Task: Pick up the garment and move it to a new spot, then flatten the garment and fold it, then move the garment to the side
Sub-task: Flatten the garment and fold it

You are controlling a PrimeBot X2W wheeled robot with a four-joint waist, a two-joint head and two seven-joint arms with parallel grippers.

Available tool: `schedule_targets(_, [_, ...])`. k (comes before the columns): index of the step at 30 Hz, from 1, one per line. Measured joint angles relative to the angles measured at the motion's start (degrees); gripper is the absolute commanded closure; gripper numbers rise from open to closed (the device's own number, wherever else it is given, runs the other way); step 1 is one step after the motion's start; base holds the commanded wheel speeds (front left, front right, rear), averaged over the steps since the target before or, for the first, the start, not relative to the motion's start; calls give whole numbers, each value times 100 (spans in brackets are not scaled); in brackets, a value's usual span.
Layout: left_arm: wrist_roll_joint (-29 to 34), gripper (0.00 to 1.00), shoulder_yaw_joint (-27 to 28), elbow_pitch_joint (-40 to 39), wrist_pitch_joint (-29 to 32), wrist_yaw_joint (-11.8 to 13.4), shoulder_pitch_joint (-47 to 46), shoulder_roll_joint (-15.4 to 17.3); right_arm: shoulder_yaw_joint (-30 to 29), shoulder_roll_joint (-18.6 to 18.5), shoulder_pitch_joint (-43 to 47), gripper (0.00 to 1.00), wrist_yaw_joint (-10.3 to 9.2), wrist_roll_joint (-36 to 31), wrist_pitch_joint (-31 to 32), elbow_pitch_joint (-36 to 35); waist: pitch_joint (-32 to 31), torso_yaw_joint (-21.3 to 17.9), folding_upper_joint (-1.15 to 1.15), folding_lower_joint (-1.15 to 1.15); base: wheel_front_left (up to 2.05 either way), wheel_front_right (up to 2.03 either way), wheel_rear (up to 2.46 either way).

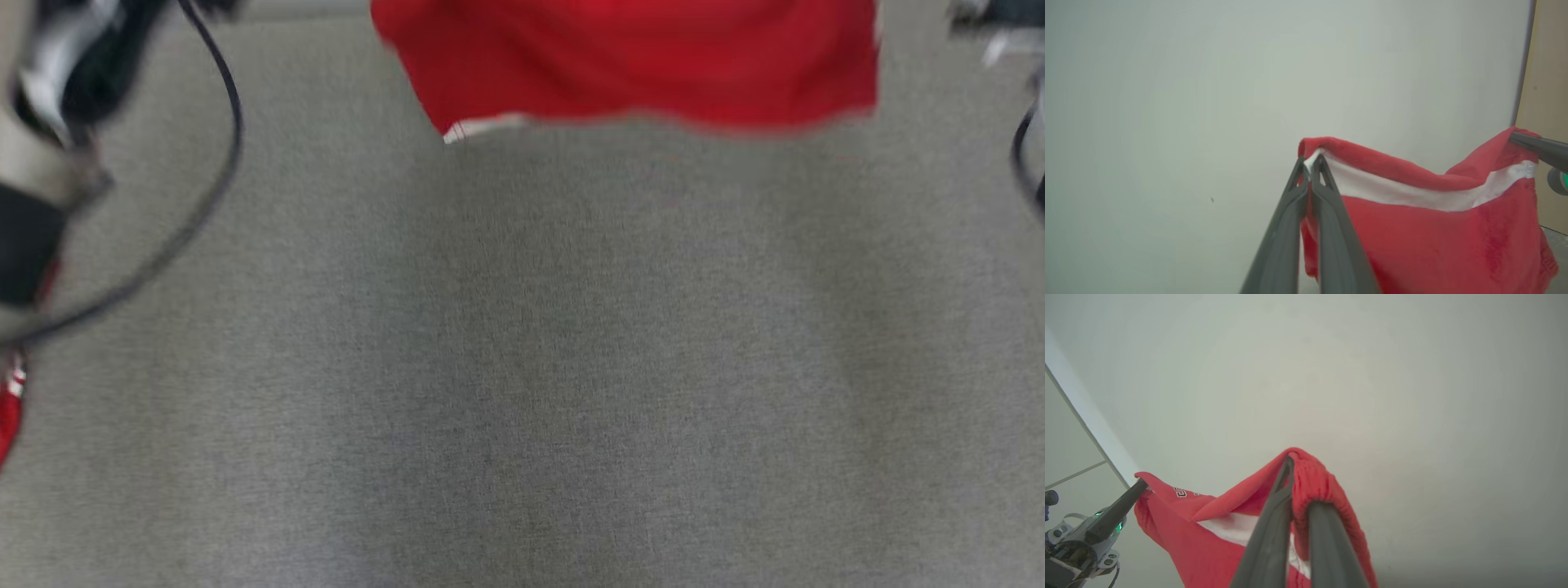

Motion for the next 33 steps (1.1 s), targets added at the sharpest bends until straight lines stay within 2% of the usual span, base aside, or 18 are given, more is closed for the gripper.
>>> schedule_targets(5, [-111,100,-93,878,-62,0,-1430,-91,74,256,-1603,100,0,-112,76,751,570,-70,0,0,0,0,0])
schedule_targets(10, [-170,100,-348,1553,-256,0,-2469,-212,305,457,-2705,100,0,-293,-23,1310,1106,-136,0,0,0,0,0])
schedule_targets(19, [-355,100,-923,2272,-610,0,-3485,-335,910,643,-3574,100,0,-302,-312,1824,1842,-201,1,-1,0,0,0])
schedule_targets(27, [-947,100,-1416,2460,-1110,0,-3350,-370,1507,389,-3465,100,0,45,-584,1686,2094,-85,0,-2,0,0,0])
schedule_targets(28, [-1283,100,-1611,2139,-1319,0,-2809,-279,1781,170,-2950,100,0,304,-856,1345,1995,-62,0,-2,0,0,0])
schedule_targets(33, [-1621,100,-1572,1585,-1483,0,-1728,-10,2176,-111,-2070,100,0,571,-1252,667,1738,-92,-1,-3,0,0,0])
